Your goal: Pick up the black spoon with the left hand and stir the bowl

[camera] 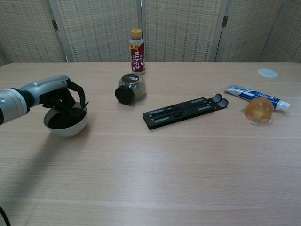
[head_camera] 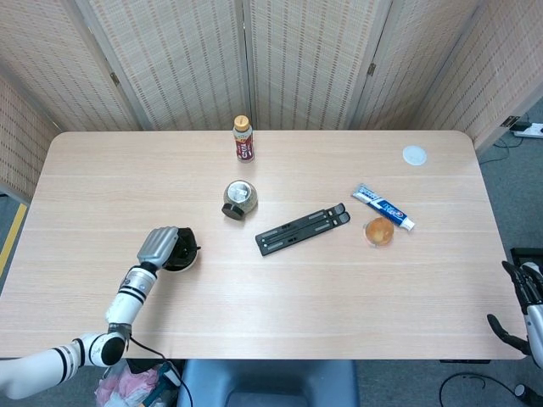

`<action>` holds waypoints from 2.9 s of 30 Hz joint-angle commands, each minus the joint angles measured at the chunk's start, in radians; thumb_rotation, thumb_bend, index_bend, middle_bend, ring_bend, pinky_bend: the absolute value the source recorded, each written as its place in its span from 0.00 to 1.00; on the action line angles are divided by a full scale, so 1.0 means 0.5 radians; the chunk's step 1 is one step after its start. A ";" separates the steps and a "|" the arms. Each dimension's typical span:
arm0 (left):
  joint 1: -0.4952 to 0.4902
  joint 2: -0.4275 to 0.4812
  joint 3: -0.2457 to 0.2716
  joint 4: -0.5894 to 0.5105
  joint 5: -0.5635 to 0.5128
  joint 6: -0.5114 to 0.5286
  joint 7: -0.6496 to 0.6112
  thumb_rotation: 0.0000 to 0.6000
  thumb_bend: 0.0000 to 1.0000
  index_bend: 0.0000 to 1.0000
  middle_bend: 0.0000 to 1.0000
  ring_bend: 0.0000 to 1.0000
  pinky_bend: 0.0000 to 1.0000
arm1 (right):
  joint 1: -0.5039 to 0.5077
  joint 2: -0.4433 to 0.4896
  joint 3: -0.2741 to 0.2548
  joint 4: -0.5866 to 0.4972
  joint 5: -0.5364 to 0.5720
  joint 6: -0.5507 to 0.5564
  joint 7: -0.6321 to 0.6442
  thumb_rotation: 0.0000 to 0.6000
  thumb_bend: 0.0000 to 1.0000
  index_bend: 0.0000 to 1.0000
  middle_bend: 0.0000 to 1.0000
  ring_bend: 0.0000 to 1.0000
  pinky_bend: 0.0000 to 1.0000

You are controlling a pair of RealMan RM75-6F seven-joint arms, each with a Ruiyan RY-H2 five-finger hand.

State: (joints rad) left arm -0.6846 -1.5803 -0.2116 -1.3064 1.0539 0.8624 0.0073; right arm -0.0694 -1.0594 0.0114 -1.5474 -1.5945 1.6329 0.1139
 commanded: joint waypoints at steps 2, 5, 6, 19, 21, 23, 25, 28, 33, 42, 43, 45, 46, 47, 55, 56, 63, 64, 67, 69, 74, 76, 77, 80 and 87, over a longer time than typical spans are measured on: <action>0.038 0.059 0.036 -0.058 0.007 0.019 0.025 1.00 0.49 0.71 0.97 0.85 0.98 | 0.009 -0.005 0.002 0.006 -0.004 -0.010 0.004 1.00 0.19 0.02 0.16 0.12 0.09; 0.056 0.101 0.058 -0.113 0.009 0.009 0.027 1.00 0.49 0.71 0.96 0.85 0.98 | 0.011 -0.008 0.001 0.011 -0.004 -0.016 0.007 1.00 0.19 0.02 0.16 0.12 0.09; 0.058 0.113 0.066 -0.130 0.015 0.004 0.032 1.00 0.49 0.71 0.96 0.85 0.98 | 0.011 -0.009 0.001 0.012 -0.004 -0.018 0.008 1.00 0.19 0.02 0.16 0.12 0.09; -0.034 0.058 0.035 -0.153 0.018 -0.059 0.083 1.00 0.49 0.71 0.96 0.84 0.98 | -0.001 0.003 0.000 0.003 -0.010 0.007 0.001 1.00 0.19 0.02 0.16 0.12 0.09; -0.054 0.033 0.017 -0.109 -0.008 -0.065 0.098 1.00 0.49 0.71 0.96 0.84 0.98 | -0.006 0.005 -0.001 -0.001 -0.008 0.011 0.000 1.00 0.19 0.02 0.16 0.12 0.09; -0.067 0.017 0.004 -0.071 -0.028 -0.063 0.110 1.00 0.49 0.71 0.96 0.84 0.98 | -0.009 0.006 -0.002 -0.003 -0.006 0.015 -0.002 1.00 0.19 0.02 0.16 0.12 0.09; -0.075 0.007 -0.010 -0.034 -0.054 -0.061 0.121 1.00 0.49 0.71 0.96 0.84 0.98 | -0.013 0.006 -0.001 -0.004 -0.005 0.020 -0.001 1.00 0.19 0.02 0.16 0.12 0.09; -0.075 0.015 -0.024 -0.008 -0.090 -0.060 0.126 1.00 0.49 0.71 0.96 0.84 0.98 | -0.014 0.004 -0.002 -0.003 -0.007 0.021 -0.002 1.00 0.19 0.02 0.16 0.12 0.09; -0.044 0.076 0.005 -0.050 -0.094 -0.050 0.138 1.00 0.49 0.71 0.96 0.84 0.98 | -0.010 0.002 0.001 0.000 -0.011 0.020 -0.001 1.00 0.19 0.02 0.17 0.12 0.09; -0.011 0.162 0.067 -0.175 -0.078 -0.049 0.181 1.00 0.49 0.71 0.96 0.84 0.98 | -0.012 -0.002 0.000 0.005 -0.015 0.021 0.002 1.00 0.19 0.02 0.16 0.12 0.09; -0.013 0.162 0.070 -0.189 -0.075 -0.051 0.184 1.00 0.49 0.71 0.96 0.84 0.98 | -0.013 -0.002 -0.001 0.005 -0.014 0.022 0.002 1.00 0.19 0.02 0.16 0.12 0.09; -0.020 0.155 0.072 -0.208 -0.068 -0.053 0.191 1.00 0.49 0.71 0.96 0.84 0.98 | -0.015 -0.001 0.000 0.005 -0.013 0.025 0.002 1.00 0.19 0.02 0.16 0.12 0.09; -0.025 0.150 0.073 -0.215 -0.062 -0.052 0.197 1.00 0.49 0.71 0.96 0.84 0.98 | -0.016 0.000 0.000 0.005 -0.012 0.026 0.002 1.00 0.19 0.02 0.16 0.12 0.09; -0.034 0.140 0.073 -0.222 -0.054 -0.049 0.208 1.00 0.49 0.71 0.96 0.84 0.98 | -0.017 0.001 0.001 0.004 -0.012 0.028 0.002 1.00 0.19 0.02 0.16 0.12 0.09; -0.099 0.037 0.027 -0.140 -0.093 -0.055 0.240 1.00 0.49 0.71 0.96 0.84 0.98 | -0.024 0.002 0.004 0.005 -0.001 0.034 0.010 1.00 0.19 0.02 0.16 0.12 0.09; -0.107 0.021 0.017 -0.115 -0.107 -0.055 0.241 1.00 0.49 0.71 0.96 0.84 0.98 | -0.023 -0.001 0.004 0.007 -0.001 0.031 0.010 1.00 0.19 0.02 0.16 0.12 0.09; -0.115 -0.008 -0.011 -0.023 -0.163 -0.041 0.242 1.00 0.49 0.71 0.96 0.84 0.98 | -0.007 -0.005 0.010 0.012 -0.005 0.013 0.011 1.00 0.19 0.02 0.16 0.12 0.09; -0.110 -0.001 -0.010 -0.025 -0.166 -0.039 0.240 1.00 0.49 0.71 0.96 0.84 0.98 | -0.005 -0.004 0.010 0.012 -0.006 0.011 0.011 1.00 0.19 0.02 0.16 0.12 0.09; -0.086 0.044 0.017 -0.063 -0.153 -0.044 0.235 1.00 0.49 0.71 0.96 0.84 0.98 | -0.001 -0.005 0.010 0.013 -0.008 0.005 0.012 1.00 0.19 0.02 0.16 0.12 0.09; -0.069 0.079 0.043 -0.099 -0.134 -0.042 0.240 1.00 0.49 0.71 0.96 0.84 0.98 | 0.001 -0.009 0.009 0.018 -0.004 -0.003 0.015 1.00 0.19 0.02 0.16 0.12 0.09; -0.036 0.133 0.076 -0.184 -0.096 -0.020 0.236 1.00 0.49 0.71 0.96 0.84 0.98 | 0.005 -0.014 0.008 0.026 -0.008 -0.006 0.022 1.00 0.19 0.02 0.16 0.12 0.09; -0.032 0.141 0.082 -0.209 -0.083 -0.016 0.232 1.00 0.49 0.71 0.96 0.84 0.98 | 0.005 -0.014 0.009 0.027 -0.010 -0.002 0.023 1.00 0.19 0.02 0.16 0.13 0.09; -0.031 0.143 0.083 -0.225 -0.073 -0.013 0.230 1.00 0.49 0.71 0.96 0.84 0.98 | 0.005 -0.013 0.010 0.027 -0.010 -0.001 0.025 1.00 0.19 0.02 0.16 0.13 0.09; -0.039 0.131 0.080 -0.245 -0.058 -0.010 0.230 1.00 0.49 0.71 0.96 0.84 0.98 | 0.003 -0.013 0.009 0.028 -0.011 0.003 0.026 1.00 0.19 0.02 0.16 0.13 0.09; -0.094 0.043 0.043 -0.179 -0.080 -0.024 0.250 1.00 0.49 0.71 0.96 0.84 0.98 | -0.009 -0.018 0.007 0.032 -0.004 0.016 0.031 1.00 0.19 0.02 0.16 0.13 0.09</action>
State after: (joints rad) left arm -0.7257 -1.5510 -0.1853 -1.4044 1.0187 0.8529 0.1296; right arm -0.0740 -1.0684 0.0150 -1.5315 -1.5963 1.6410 0.1295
